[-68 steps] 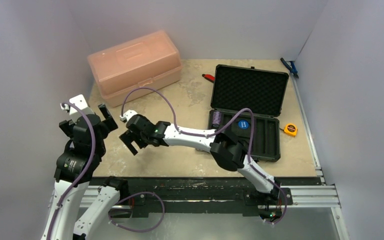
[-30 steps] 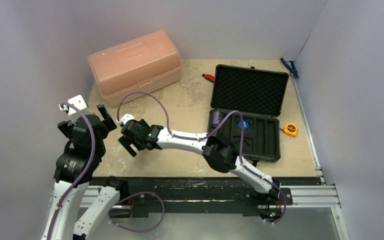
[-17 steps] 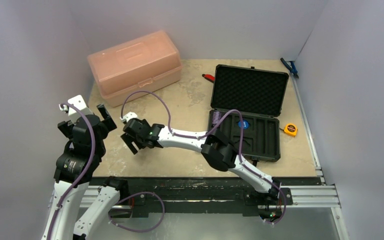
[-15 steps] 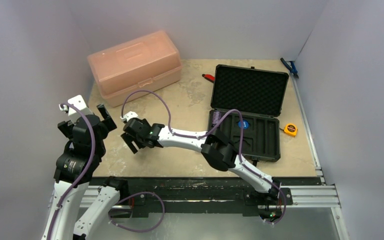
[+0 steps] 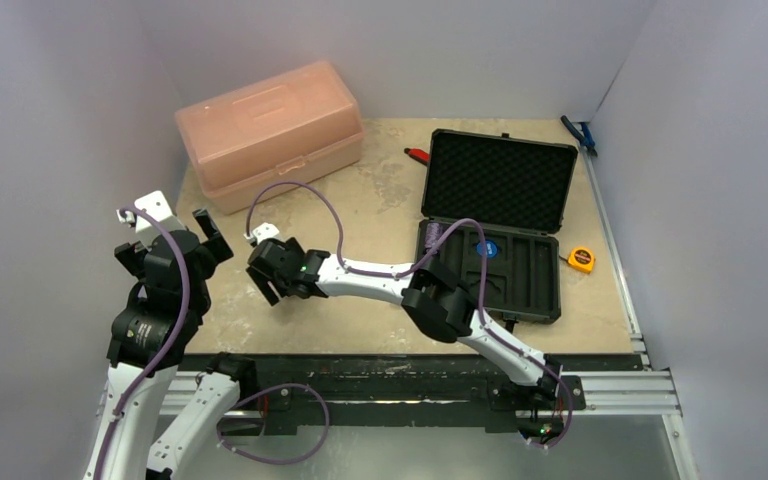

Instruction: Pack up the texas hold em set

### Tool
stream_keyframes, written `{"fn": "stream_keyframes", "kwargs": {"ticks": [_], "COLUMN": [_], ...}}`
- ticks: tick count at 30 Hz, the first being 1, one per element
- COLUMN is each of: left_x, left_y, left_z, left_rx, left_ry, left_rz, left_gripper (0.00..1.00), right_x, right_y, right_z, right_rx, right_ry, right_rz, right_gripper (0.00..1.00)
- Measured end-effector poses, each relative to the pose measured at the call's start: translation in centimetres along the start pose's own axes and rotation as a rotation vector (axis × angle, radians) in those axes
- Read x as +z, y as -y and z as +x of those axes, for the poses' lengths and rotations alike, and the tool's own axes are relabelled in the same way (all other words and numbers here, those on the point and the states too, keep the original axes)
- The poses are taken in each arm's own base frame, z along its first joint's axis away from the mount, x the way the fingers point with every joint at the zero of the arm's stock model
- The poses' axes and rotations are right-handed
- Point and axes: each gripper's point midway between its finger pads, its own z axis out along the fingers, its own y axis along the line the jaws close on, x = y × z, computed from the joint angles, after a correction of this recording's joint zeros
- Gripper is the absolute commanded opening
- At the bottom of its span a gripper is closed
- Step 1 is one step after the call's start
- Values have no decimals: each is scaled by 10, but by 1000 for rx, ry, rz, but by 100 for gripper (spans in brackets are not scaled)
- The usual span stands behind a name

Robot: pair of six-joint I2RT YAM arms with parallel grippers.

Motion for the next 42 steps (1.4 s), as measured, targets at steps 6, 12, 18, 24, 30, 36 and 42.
{"fn": "stream_keyframes", "kwargs": {"ticks": [6, 12, 18, 24, 30, 36, 42], "left_x": [0, 0, 0, 0, 0, 0, 0], "left_y": [0, 0, 0, 0, 0, 0, 0], "left_z": [0, 0, 0, 0, 0, 0, 0], "left_rx": [-1, 0, 0, 0, 0, 0, 0], "left_ry": [0, 0, 0, 0, 0, 1, 0], "left_rz": [1, 1, 1, 1, 1, 1, 1], "left_gripper": [100, 100, 100, 100, 100, 100, 100], "right_x": [0, 0, 0, 1, -1, -5, -11], "right_y": [4, 4, 4, 4, 5, 9, 13], "right_z": [0, 0, 0, 2, 3, 7, 13], "right_rx": [2, 2, 3, 3, 9, 18, 28], "right_ry": [11, 11, 10, 11, 21, 19, 10], "right_rz": [16, 16, 16, 15, 12, 13, 19], "right_gripper": [80, 67, 60, 57, 52, 44, 40]}}
